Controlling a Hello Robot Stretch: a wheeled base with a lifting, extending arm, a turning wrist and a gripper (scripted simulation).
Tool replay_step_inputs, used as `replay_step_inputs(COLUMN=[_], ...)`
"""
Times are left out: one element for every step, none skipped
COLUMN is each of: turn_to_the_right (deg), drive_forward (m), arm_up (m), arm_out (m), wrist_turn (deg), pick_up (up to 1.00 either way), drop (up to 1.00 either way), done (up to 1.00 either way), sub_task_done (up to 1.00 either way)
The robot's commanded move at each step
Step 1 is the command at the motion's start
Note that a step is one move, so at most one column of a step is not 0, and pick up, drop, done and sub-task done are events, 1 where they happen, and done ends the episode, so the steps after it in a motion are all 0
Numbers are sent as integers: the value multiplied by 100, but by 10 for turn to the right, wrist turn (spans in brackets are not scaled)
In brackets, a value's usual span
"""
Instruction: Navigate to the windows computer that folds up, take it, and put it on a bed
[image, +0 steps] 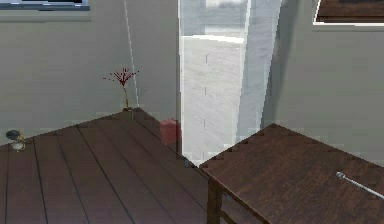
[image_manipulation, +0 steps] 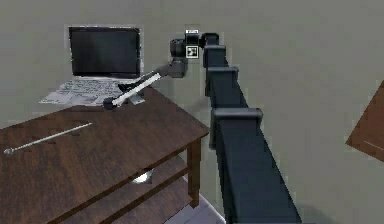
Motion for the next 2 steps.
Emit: replay_step_inputs(turn_to_the_right=[0,0], drive_forward=[0,0], arm_up=[0,0], arm_out=[0,-42], wrist_turn=[-450,0], pick_up=[0,0], drop=[0,0], done=[0,0], sub_task_done=[0,0])
